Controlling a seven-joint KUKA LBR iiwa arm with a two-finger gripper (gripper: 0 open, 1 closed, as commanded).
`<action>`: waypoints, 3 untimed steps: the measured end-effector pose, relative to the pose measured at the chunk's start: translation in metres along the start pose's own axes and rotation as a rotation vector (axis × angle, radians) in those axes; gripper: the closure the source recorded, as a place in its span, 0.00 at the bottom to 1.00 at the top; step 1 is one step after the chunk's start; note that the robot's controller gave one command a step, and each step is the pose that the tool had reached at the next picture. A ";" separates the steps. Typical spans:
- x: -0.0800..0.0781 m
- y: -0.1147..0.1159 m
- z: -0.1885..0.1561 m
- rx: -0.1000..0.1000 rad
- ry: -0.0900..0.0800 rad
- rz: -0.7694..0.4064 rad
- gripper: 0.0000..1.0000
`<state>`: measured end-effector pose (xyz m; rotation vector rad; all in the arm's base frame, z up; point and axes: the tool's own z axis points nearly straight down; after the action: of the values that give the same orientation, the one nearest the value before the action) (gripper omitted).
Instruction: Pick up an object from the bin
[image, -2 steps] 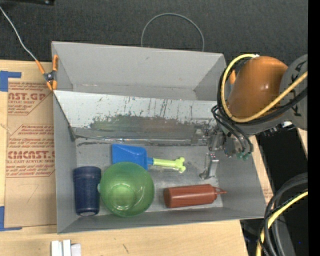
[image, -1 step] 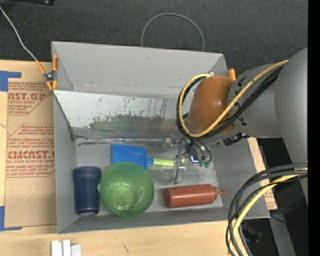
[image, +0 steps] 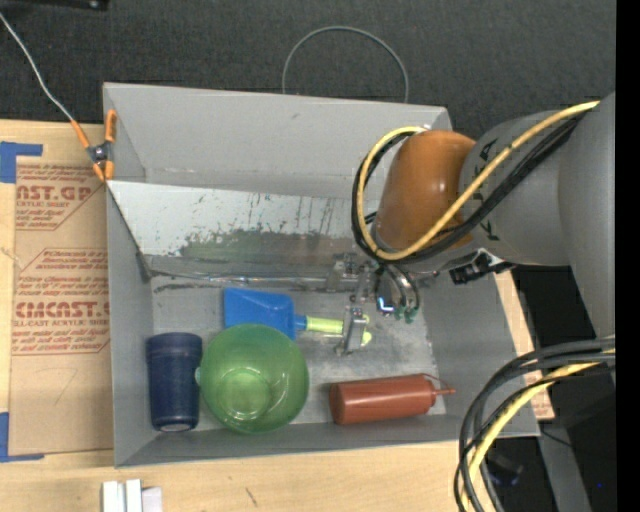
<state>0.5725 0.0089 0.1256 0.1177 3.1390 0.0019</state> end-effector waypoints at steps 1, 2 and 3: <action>-0.005 -0.005 0.017 0.001 -0.003 -0.106 0.00; 0.006 -0.010 0.057 -0.001 0.000 0.149 0.00; -0.002 -0.009 0.055 0.001 -0.006 -0.078 1.00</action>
Offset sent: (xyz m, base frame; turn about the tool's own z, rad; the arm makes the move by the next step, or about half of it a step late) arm -0.0072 -0.0109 -0.0556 0.1486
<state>0.5742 -0.0002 0.0702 -0.0041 3.1347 -0.0001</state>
